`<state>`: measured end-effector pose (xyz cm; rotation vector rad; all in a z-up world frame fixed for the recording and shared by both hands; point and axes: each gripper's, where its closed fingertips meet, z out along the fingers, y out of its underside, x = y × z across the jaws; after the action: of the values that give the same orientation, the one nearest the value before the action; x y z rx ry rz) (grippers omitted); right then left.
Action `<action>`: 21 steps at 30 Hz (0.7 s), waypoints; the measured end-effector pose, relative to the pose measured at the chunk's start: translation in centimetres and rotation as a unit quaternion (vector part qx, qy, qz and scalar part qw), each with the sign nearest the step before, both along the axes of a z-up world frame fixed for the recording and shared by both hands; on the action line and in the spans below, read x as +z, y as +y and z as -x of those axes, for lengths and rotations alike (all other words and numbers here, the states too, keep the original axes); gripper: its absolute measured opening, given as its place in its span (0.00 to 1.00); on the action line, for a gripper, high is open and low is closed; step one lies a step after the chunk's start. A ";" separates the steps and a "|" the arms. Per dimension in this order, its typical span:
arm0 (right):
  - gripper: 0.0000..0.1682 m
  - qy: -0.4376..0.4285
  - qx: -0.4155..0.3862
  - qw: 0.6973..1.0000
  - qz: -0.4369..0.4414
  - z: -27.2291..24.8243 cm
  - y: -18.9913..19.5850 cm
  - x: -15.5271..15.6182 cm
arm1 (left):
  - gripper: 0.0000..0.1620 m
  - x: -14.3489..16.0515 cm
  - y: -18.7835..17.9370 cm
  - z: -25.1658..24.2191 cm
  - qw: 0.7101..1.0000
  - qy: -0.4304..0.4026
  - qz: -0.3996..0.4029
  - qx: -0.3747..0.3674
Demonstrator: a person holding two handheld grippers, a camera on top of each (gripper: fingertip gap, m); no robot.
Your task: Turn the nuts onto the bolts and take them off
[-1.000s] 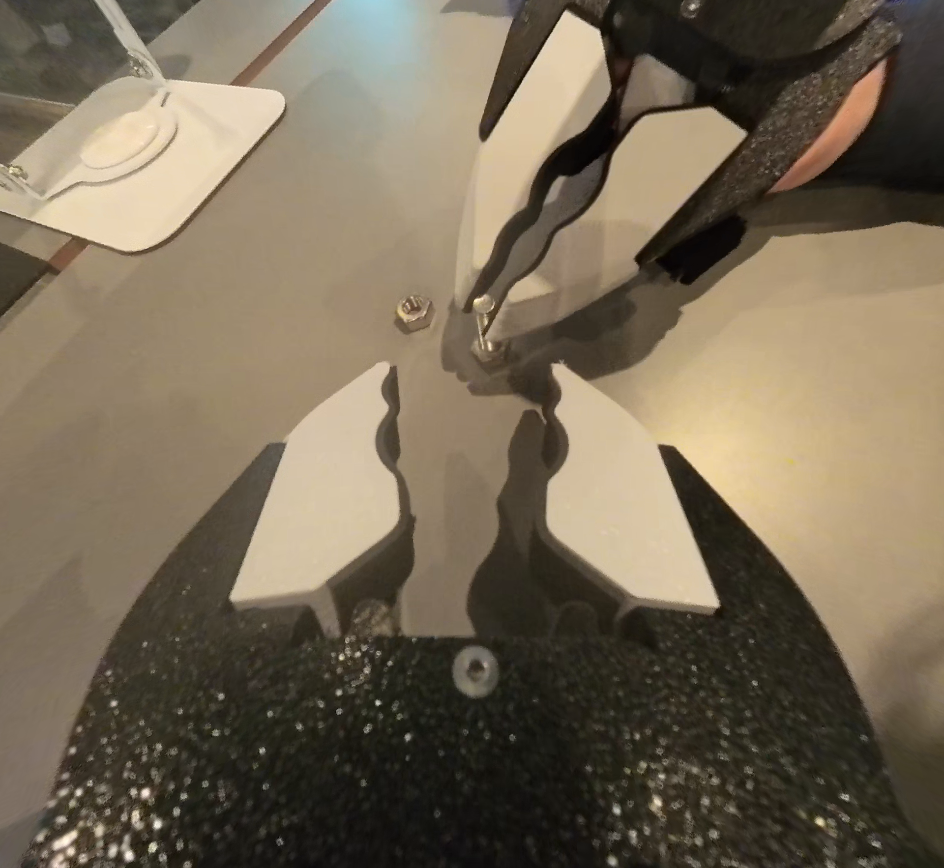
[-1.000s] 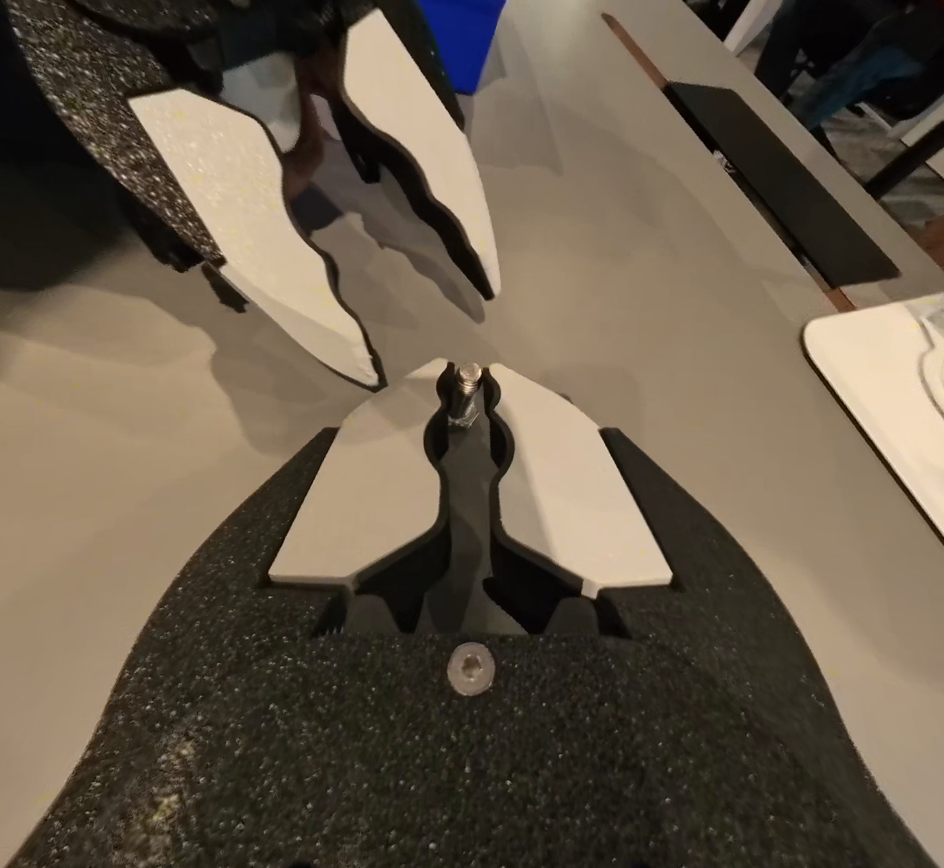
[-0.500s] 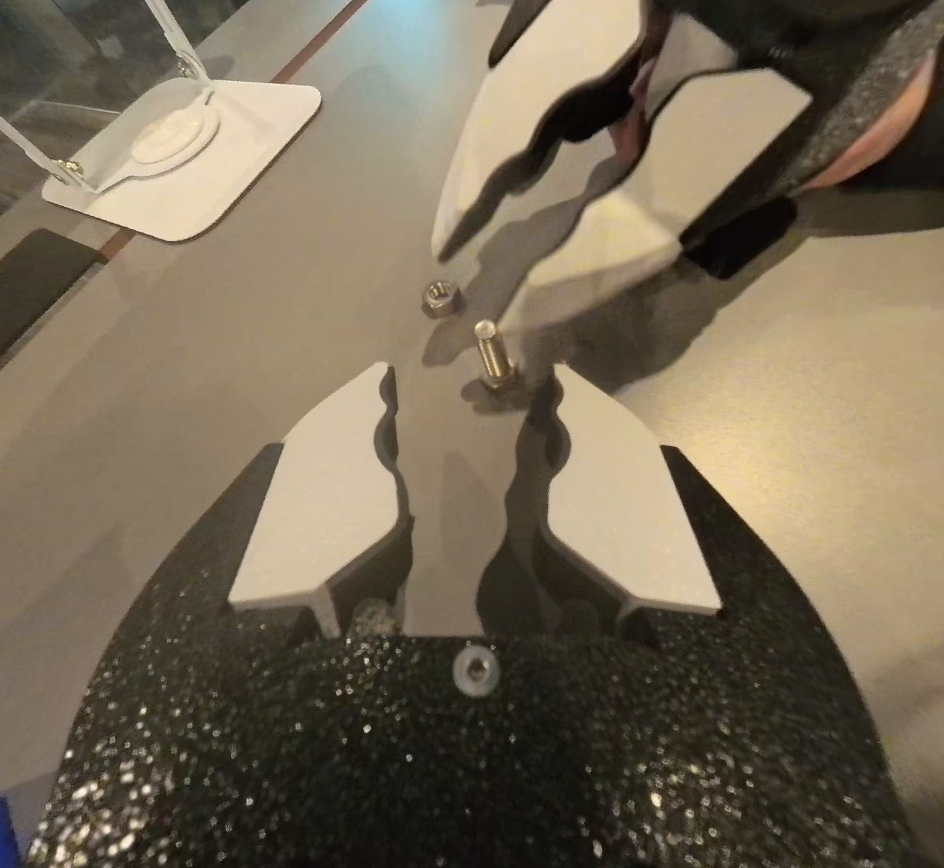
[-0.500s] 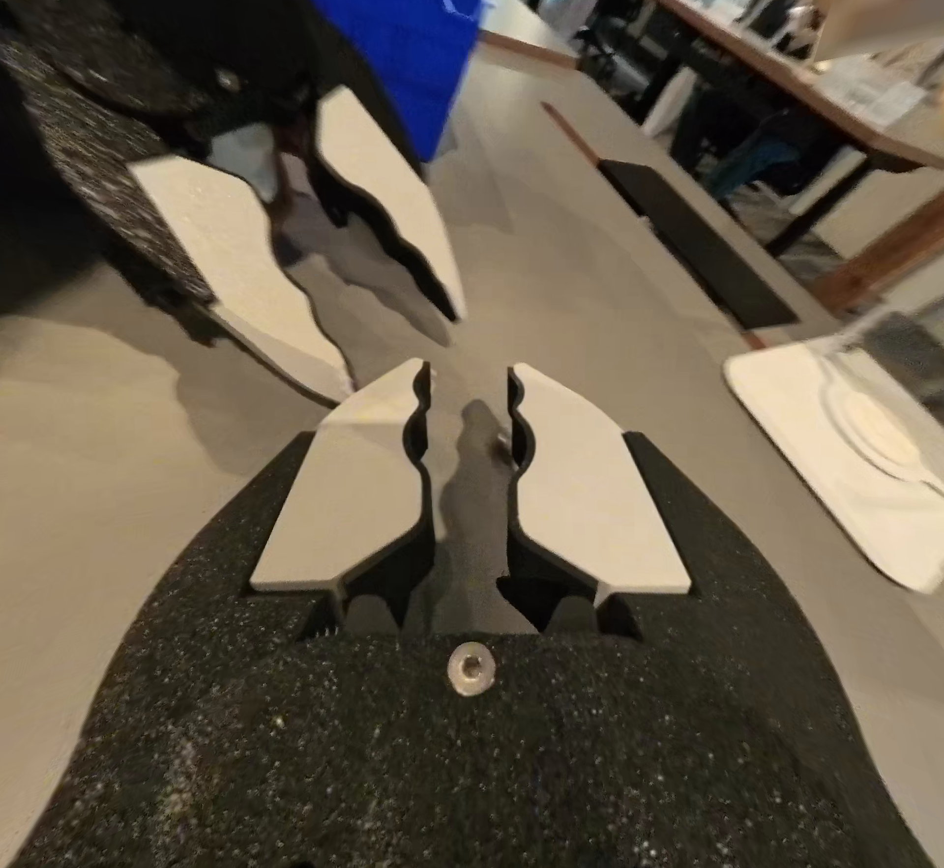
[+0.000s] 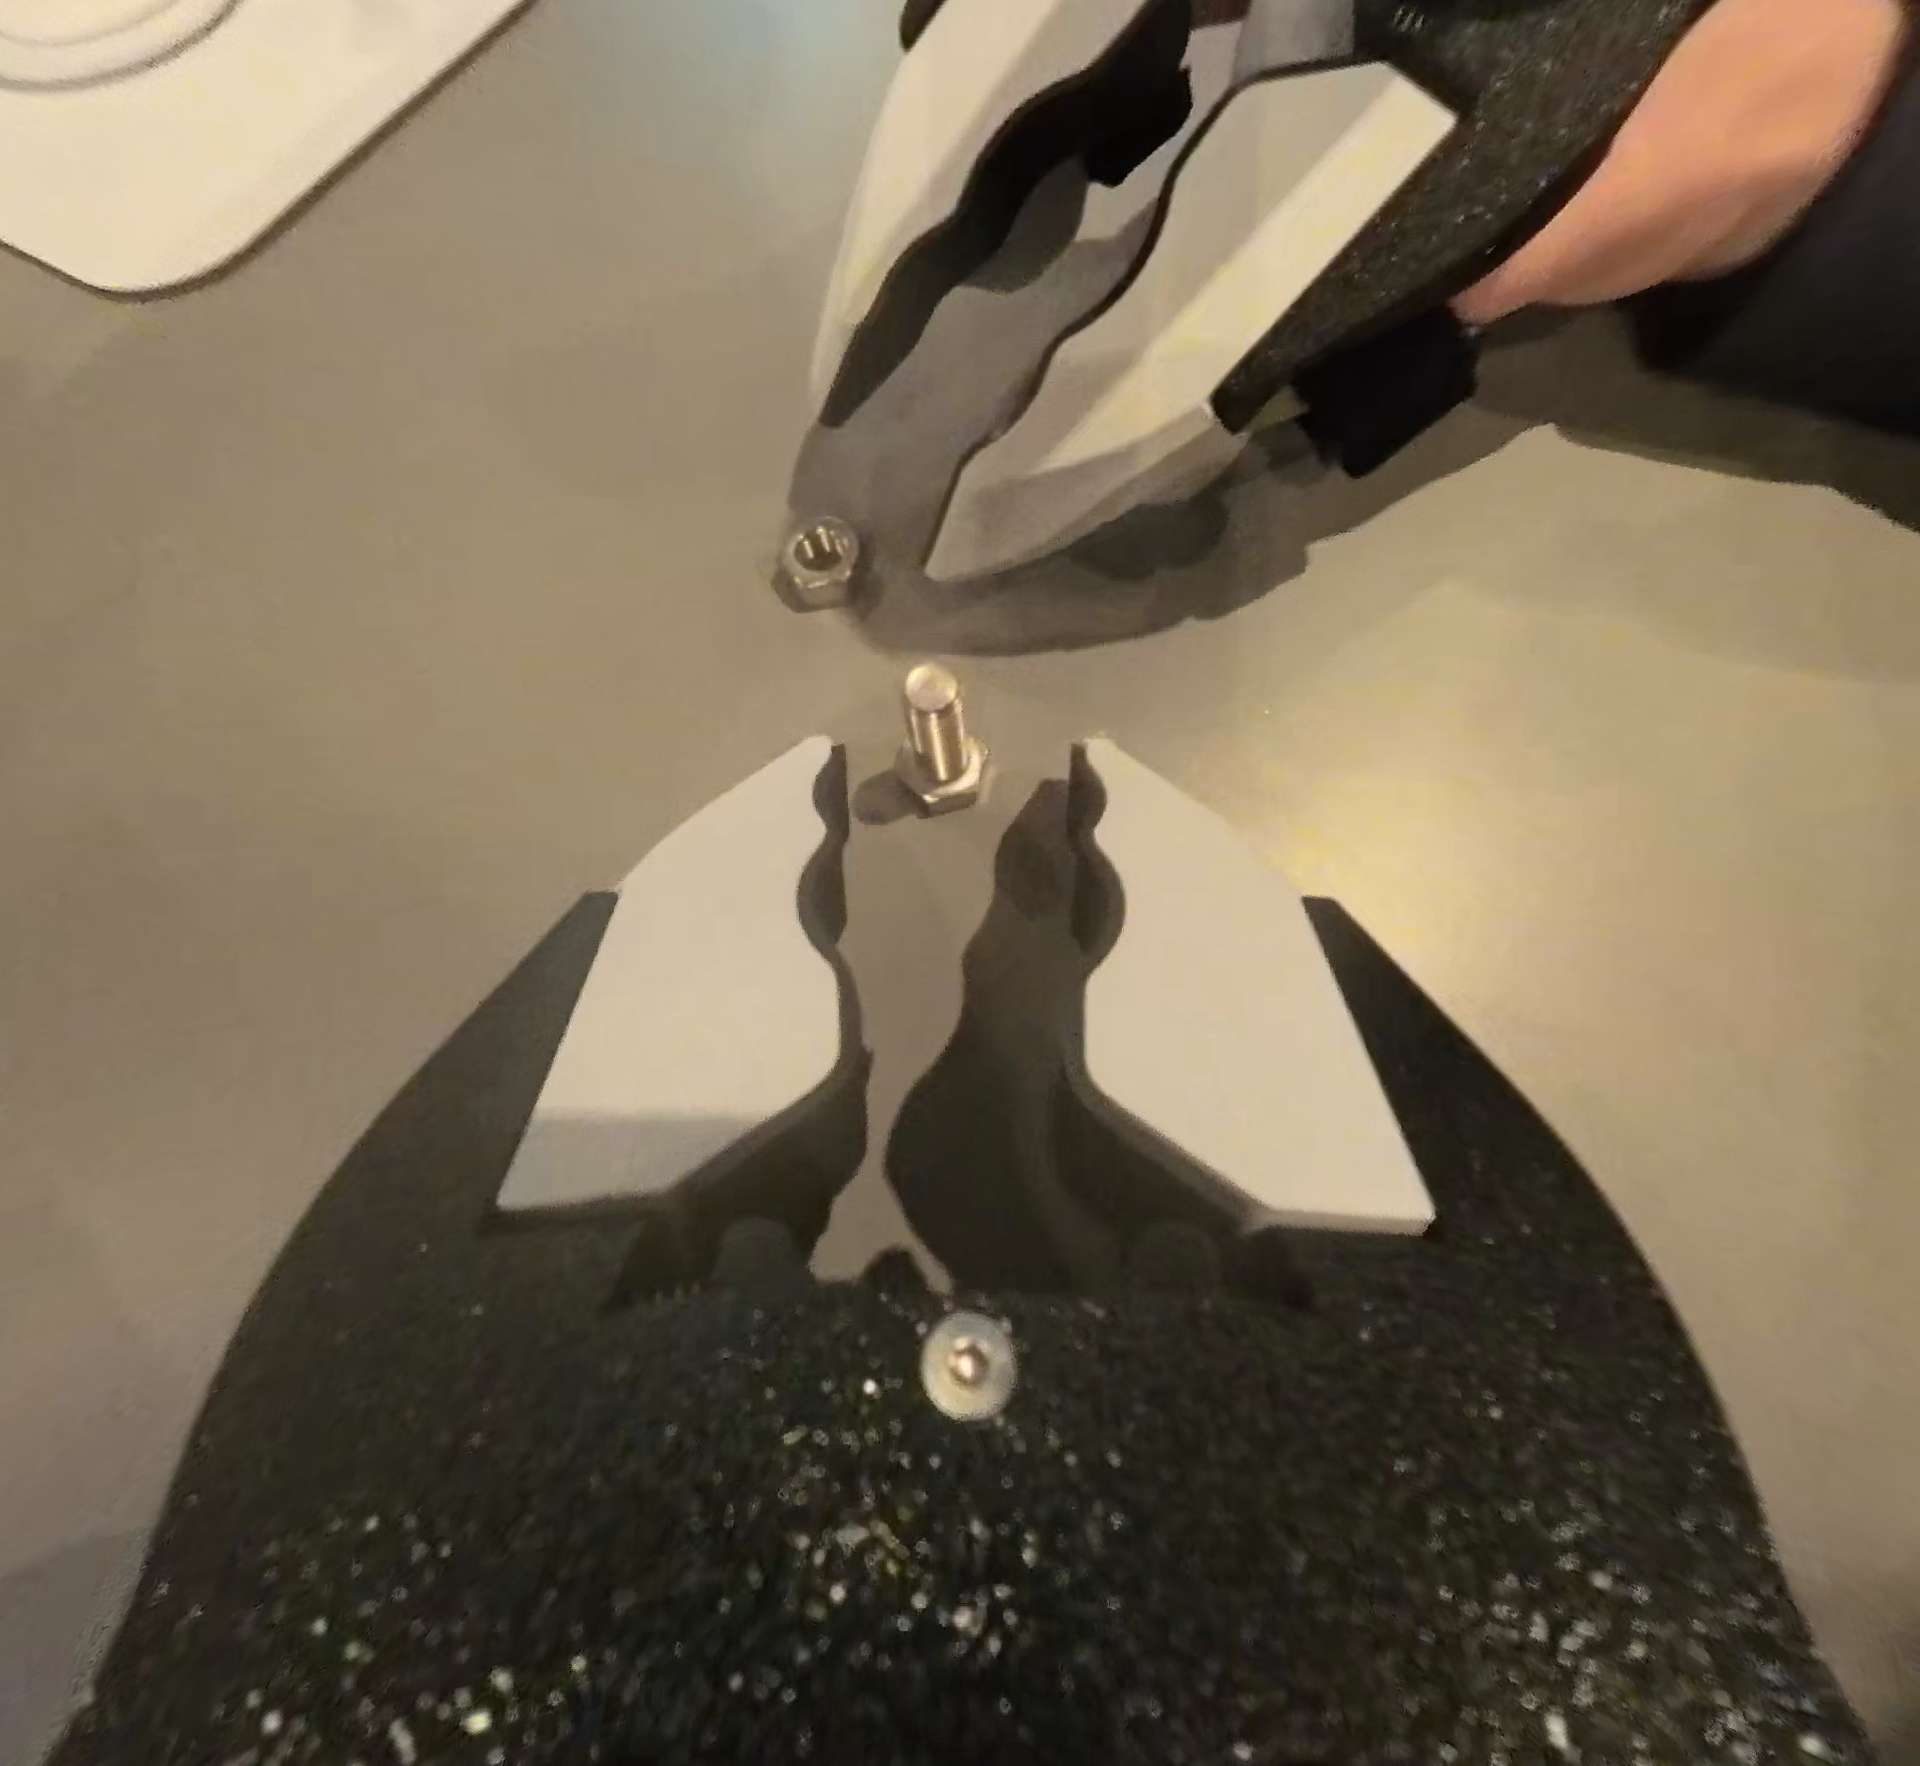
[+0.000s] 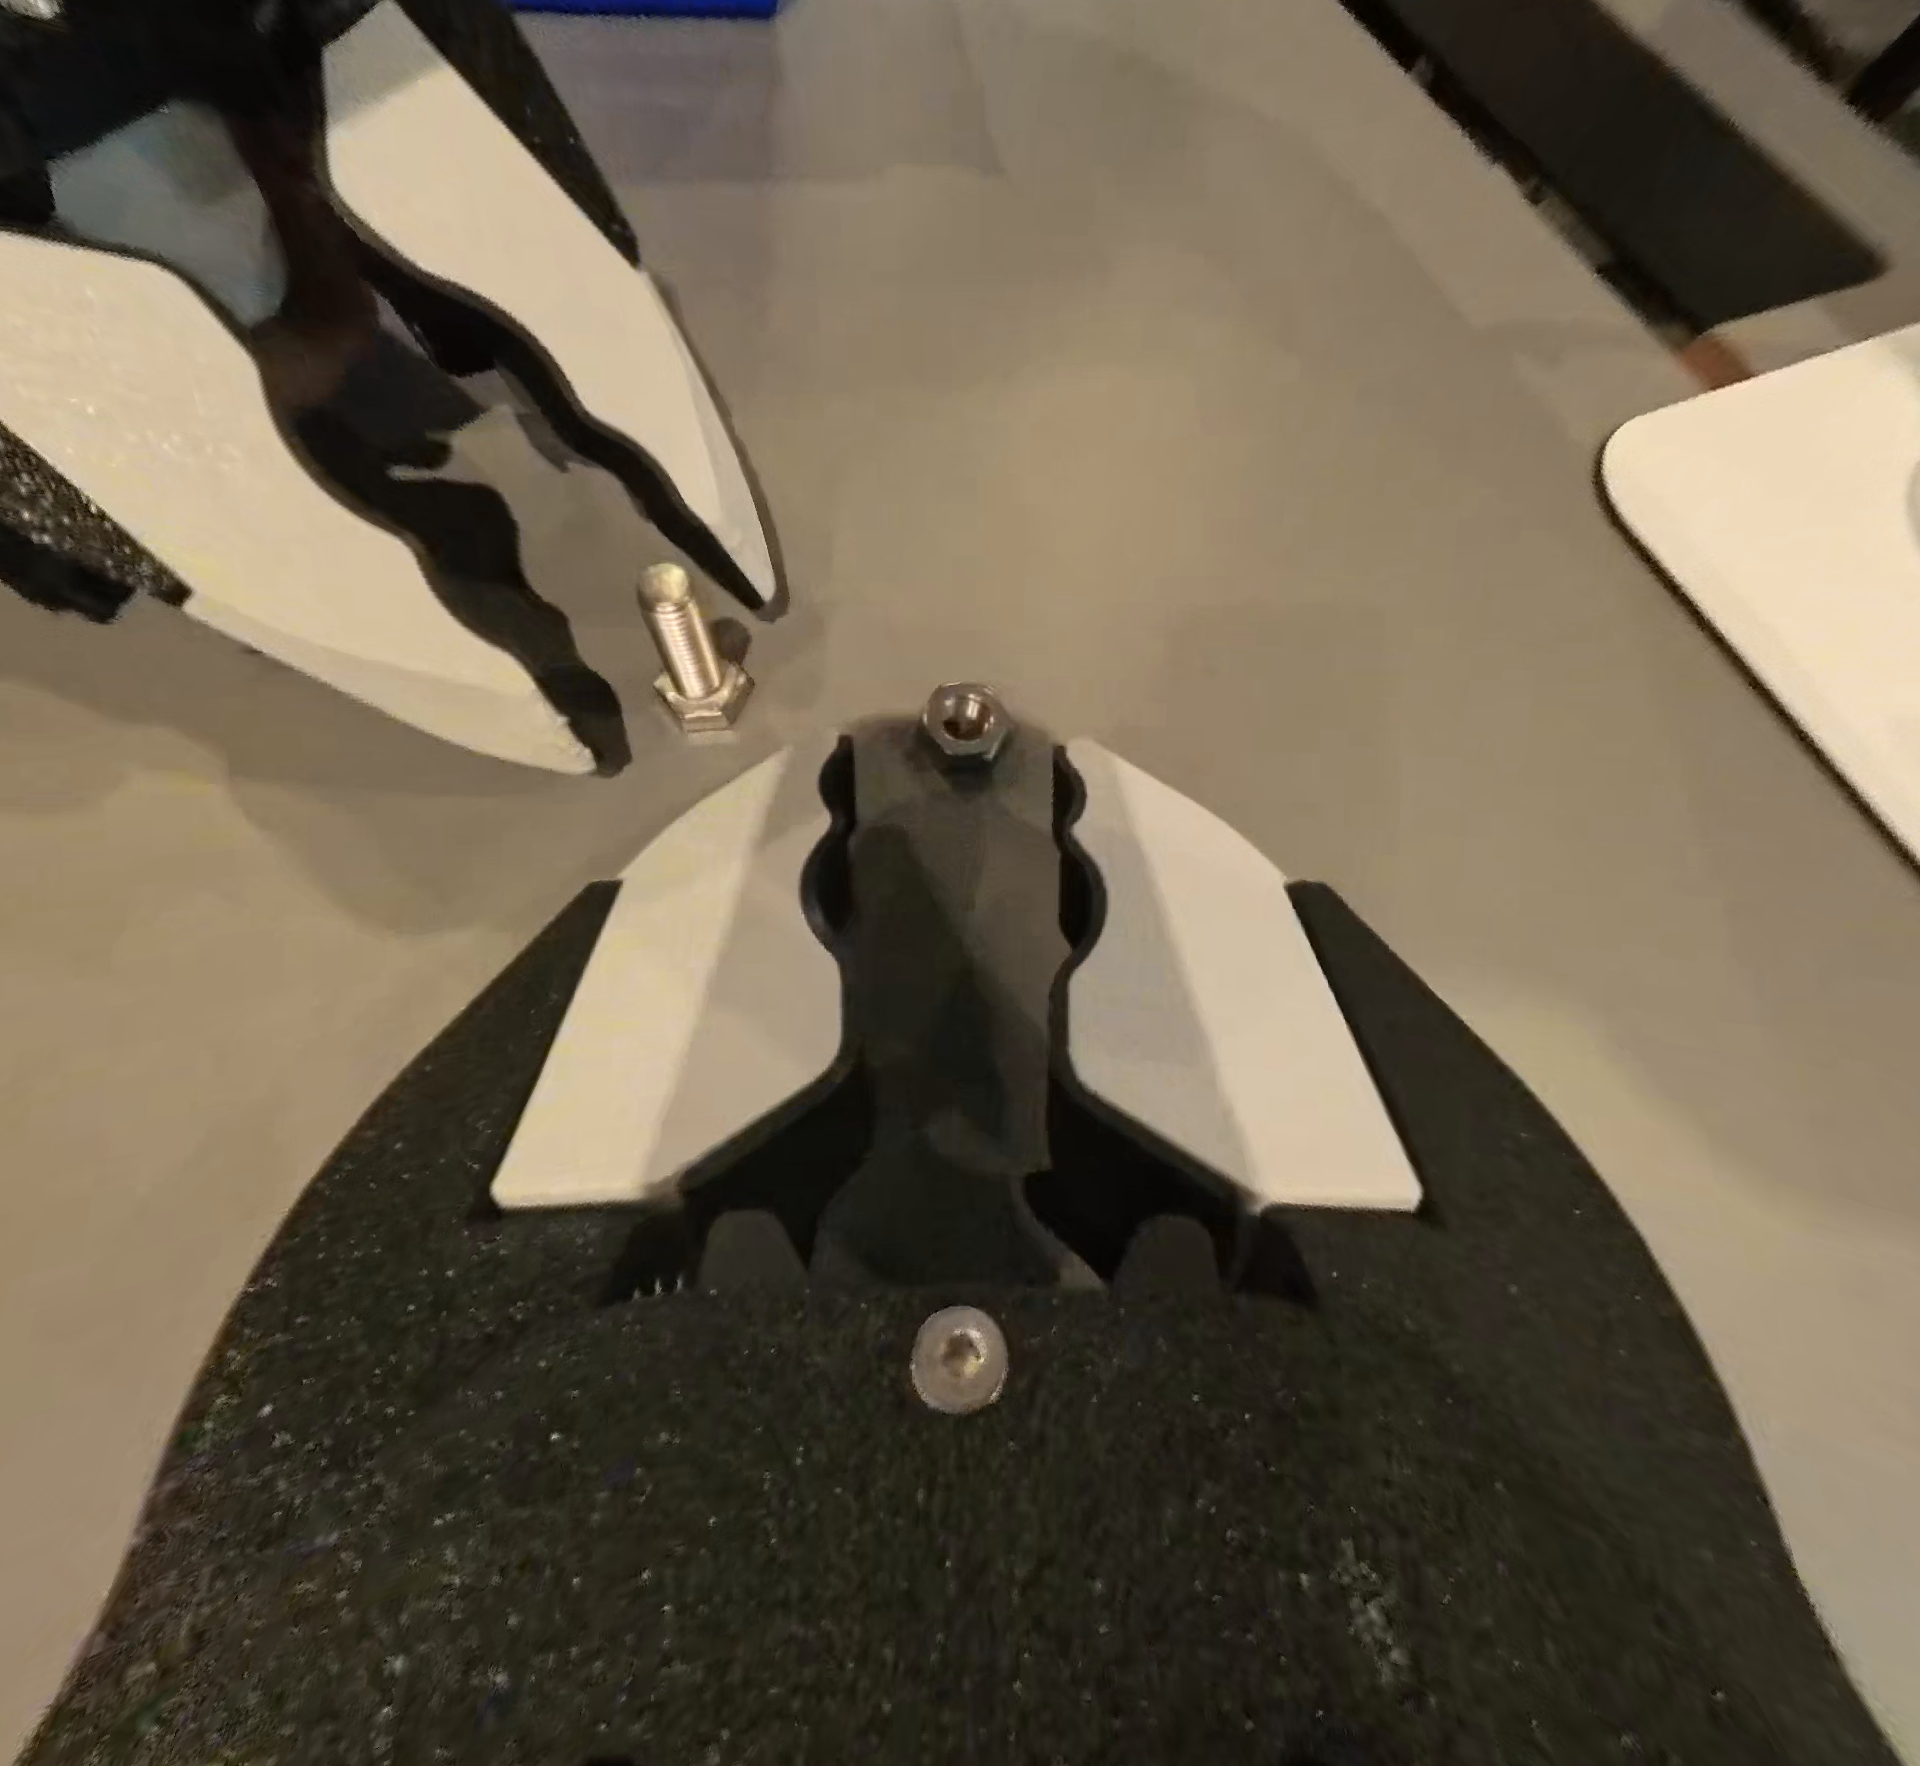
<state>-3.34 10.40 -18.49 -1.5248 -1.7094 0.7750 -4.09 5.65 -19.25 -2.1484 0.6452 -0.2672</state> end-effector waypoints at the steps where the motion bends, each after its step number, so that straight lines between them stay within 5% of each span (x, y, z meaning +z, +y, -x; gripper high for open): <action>1: 0.21 -0.002 0.000 1.000 0.012 0.2 0.1 0.0 | 0.25 -0.1 0.1 -0.1 1.000 -0.003 0.007 0.000; 21: 0.15 -0.029 0.008 0.999 0.028 1.5 0.2 -0.8 | 0.15 -0.8 0.4 0.1 0.997 0.015 0.058 0.043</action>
<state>-4.86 10.65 -19.28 -1.5871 -1.7585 0.8006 -4.21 6.00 -20.04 -2.2892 0.5651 -0.2326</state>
